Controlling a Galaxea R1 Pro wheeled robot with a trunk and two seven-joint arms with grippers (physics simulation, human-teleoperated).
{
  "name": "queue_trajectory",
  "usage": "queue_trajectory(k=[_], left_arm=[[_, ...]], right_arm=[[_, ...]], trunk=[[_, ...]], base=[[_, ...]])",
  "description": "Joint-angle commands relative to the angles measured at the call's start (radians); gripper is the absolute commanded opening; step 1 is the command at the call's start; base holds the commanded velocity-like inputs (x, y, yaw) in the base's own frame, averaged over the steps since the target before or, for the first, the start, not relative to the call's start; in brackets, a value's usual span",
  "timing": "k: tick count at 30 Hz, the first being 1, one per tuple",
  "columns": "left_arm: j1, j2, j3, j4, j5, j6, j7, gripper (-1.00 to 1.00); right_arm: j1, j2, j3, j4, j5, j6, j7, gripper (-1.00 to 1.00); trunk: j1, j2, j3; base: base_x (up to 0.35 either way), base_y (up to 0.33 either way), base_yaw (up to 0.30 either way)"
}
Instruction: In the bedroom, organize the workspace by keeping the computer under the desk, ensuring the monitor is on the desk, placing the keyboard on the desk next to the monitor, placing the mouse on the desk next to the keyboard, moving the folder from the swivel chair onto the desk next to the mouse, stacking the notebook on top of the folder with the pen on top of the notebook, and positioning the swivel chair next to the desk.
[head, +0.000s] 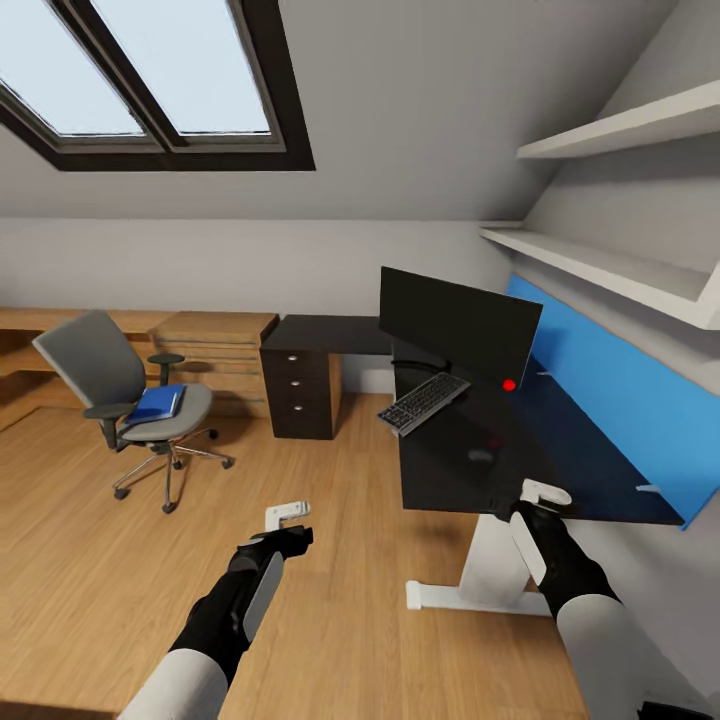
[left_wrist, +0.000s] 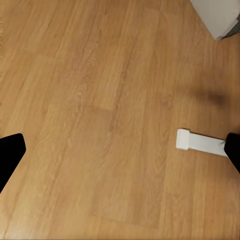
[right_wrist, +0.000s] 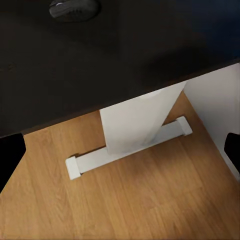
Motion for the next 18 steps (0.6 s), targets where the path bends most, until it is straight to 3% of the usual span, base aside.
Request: queue_trajectory(k=[1, 10, 15, 18], left_arm=[[-0.001, 0.002, 0.000, 0.000, 0.011, 0.004, 0.010, 1.00], [-0.001, 0.006, -0.004, 0.016, 0.009, 0.012, 0.010, 1.00], [-0.001, 0.009, -0.006, 0.135, 0.005, 0.004, 0.010, 1.00], [-0.001, 0.009, -0.007, 0.147, 0.005, 0.002, 0.010, 1.00]], right_arm=[[-0.001, -0.001, 0.001, -0.001, -0.011, 0.003, -0.007, 1.00], [0.001, 0.002, 0.001, 0.042, 0.007, 0.002, -0.008, 1.00], [0.001, 0.003, 0.000, 0.058, 0.036, 0.000, -0.011, 1.00], [0.002, 0.001, -0.001, 0.059, 0.038, -0.010, -0.010, 1.00]], trunk=[[0.000, -0.001, -0.002], [0.000, -0.001, -0.002], [0.000, -0.001, -0.002], [0.000, -0.001, -0.002]], base=[[0.000, 0.000, 0.000], [0.013, -0.010, 0.000], [0.183, -0.141, 0.000], [0.242, -0.185, 0.000]])
